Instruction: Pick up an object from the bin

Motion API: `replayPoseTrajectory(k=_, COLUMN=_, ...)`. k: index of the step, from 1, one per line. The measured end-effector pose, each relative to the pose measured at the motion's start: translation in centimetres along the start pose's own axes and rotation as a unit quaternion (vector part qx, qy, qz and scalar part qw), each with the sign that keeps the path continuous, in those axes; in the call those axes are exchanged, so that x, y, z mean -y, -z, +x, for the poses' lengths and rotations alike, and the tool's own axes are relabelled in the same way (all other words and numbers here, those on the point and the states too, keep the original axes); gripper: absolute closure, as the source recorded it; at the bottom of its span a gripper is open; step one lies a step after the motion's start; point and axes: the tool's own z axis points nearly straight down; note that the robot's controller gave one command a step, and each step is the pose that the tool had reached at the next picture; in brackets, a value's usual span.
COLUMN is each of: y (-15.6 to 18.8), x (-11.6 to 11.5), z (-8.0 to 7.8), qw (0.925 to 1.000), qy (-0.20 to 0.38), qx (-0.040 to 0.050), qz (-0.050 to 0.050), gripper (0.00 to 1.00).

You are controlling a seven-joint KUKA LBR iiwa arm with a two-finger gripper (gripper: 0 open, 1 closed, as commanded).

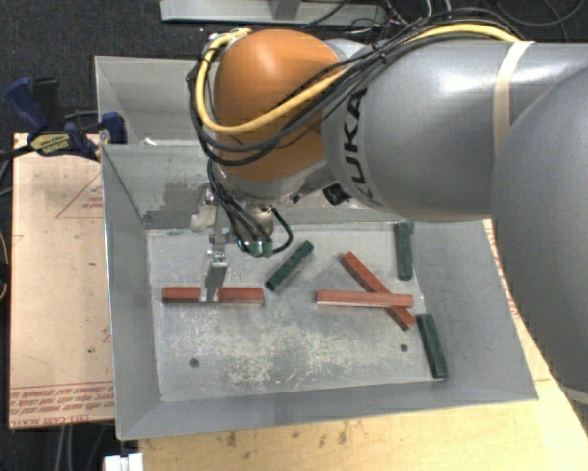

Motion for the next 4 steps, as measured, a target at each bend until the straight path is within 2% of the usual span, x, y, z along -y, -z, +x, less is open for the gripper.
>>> replayPoseTrajectory(k=1, y=0.5, x=0.1, z=-0.2, qw=1.0000, qy=-0.002, qx=0.0039, qz=-0.001, gripper=0.00)
replayPoseTrajectory(k=2, y=-4.0, x=0.6, z=-1.1, qw=0.9999, qy=0.012, qx=0.0080, qz=-0.002, gripper=0.00)
replayPoseTrajectory(k=3, y=-14.4, x=0.9, z=0.9, qw=0.9991, qy=0.039, qx=0.0130, qz=-0.005, gripper=1.00)
replayPoseTrajectory(k=4, y=-14.4, x=0.9, z=0.9, qw=0.9991, qy=0.039, qx=0.0130, qz=-0.005, gripper=1.00)
